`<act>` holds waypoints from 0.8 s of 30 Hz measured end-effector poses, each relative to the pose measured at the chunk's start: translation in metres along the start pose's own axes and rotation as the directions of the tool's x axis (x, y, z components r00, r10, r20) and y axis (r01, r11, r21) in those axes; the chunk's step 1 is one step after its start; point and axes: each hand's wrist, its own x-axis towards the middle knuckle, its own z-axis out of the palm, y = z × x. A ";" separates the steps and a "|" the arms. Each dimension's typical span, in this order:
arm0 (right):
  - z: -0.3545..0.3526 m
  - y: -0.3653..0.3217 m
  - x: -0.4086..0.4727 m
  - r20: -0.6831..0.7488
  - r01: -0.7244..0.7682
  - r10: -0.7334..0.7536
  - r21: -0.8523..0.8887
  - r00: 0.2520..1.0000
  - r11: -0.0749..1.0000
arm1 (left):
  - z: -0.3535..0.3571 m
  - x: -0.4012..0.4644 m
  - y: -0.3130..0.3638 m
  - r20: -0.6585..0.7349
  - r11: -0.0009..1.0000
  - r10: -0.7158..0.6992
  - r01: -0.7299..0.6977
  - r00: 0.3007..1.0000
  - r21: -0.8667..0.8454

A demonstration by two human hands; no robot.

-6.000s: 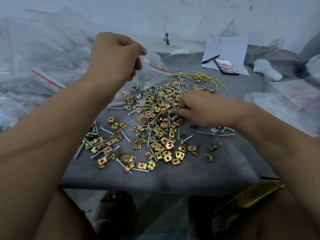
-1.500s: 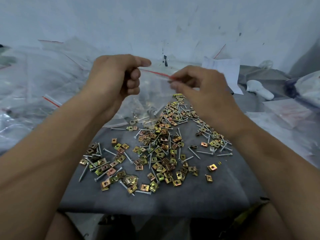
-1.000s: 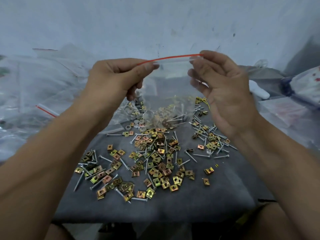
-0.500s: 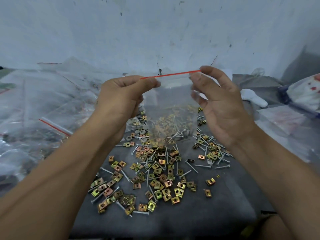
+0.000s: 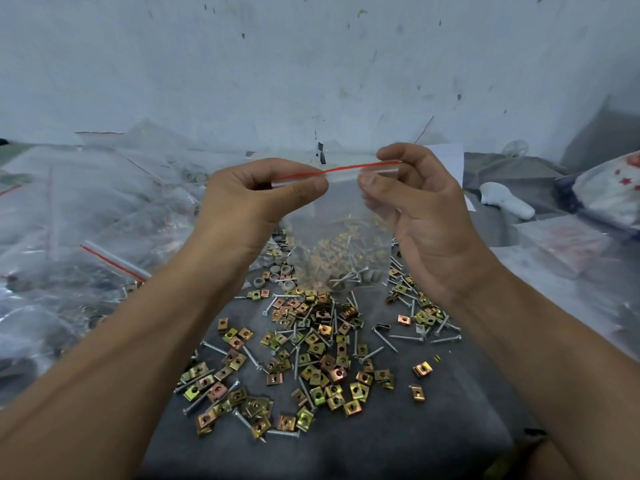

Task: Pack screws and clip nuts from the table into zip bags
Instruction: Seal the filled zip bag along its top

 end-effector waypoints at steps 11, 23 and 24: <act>-0.003 -0.003 -0.003 -0.001 0.028 -0.028 -0.041 1.000 0.999 | -0.004 0.001 -0.002 0.020 0.996 -0.076 0.077 0.997 -0.042; -0.001 0.000 -0.003 -0.029 0.050 -0.053 -0.115 0.998 0.992 | -0.002 0.001 -0.009 0.020 0.991 -0.102 0.104 0.995 -0.088; -0.001 0.000 -0.002 -0.039 0.051 -0.056 -0.123 0.998 0.991 | -0.002 0.002 -0.010 0.022 0.990 -0.108 0.110 0.994 -0.092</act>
